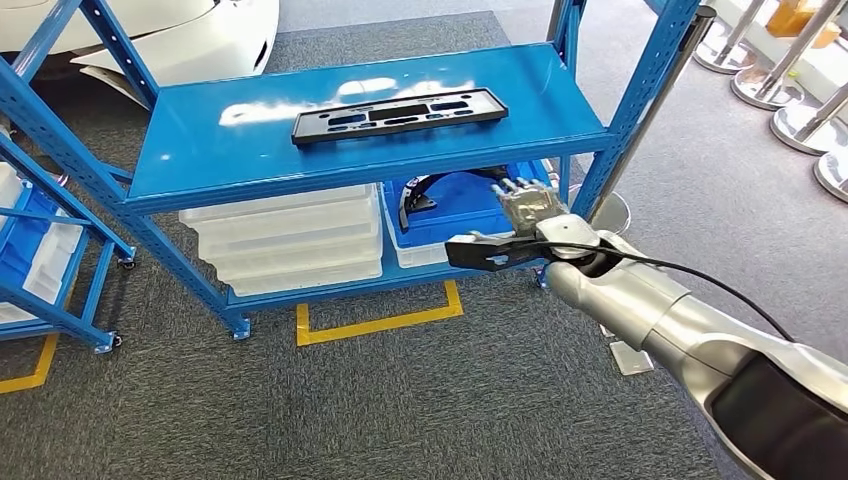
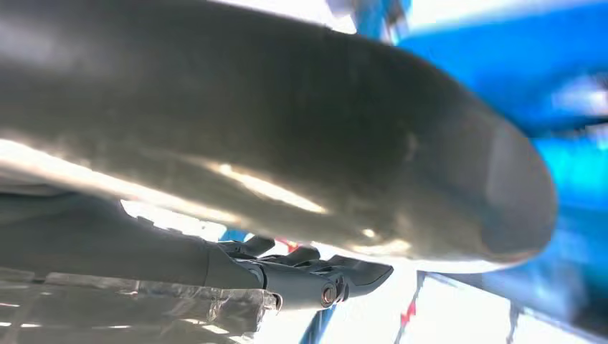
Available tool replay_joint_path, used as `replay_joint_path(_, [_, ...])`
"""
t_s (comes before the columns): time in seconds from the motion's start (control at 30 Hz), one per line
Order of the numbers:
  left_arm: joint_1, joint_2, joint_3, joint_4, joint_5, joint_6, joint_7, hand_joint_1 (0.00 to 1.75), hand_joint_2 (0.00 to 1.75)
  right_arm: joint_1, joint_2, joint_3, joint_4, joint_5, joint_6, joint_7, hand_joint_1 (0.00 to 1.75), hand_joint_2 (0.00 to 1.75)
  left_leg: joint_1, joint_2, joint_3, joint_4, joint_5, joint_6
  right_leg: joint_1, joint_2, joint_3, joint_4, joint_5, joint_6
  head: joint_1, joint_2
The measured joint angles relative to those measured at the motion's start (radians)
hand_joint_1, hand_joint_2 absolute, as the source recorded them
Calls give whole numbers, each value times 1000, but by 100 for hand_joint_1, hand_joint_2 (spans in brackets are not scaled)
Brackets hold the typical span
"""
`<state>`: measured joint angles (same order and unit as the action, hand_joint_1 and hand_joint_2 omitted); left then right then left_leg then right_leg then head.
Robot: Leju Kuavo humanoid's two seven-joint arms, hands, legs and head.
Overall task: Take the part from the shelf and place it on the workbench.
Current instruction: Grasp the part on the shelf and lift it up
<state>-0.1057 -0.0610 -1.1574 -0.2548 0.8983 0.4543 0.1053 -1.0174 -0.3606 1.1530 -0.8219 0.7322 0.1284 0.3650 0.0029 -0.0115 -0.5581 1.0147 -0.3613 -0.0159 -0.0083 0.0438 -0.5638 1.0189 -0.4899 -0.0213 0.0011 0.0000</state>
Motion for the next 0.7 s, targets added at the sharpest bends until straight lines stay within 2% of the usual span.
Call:
replay_joint_path(0.07, [0,0,0,0,2,0,1,0,0,0,6,1,-25,50,-36,-4,0,0,0,0,0,0,0,0,0,0,0,0,0,0,0,0])
replay_joint_path(0.17, [0,0,0,0,1,2,1,0,0,1,12,1,-64,90,-42,-14,0,0,0,0,0,0,0,0,0,0,0,0,0,0,1,0])
replay_joint_path(0.37, [0,0,0,0,0,3,1,0,0,5,16,1,-115,104,-42,-23,0,0,-1,0,0,0,0,0,0,0,0,0,0,0,2,0])
replay_joint_path(0.5, [0,0,-1,0,-1,4,0,0,0,6,23,1,-134,108,-40,-65,0,0,-1,0,0,0,0,0,0,0,0,0,0,0,3,0])
replay_joint_path(0.7, [-1,0,-2,0,1,7,5,0,0,5,78,2,-148,120,-24,-121,0,0,0,0,0,0,0,0,0,0,0,0,0,0,2,0])
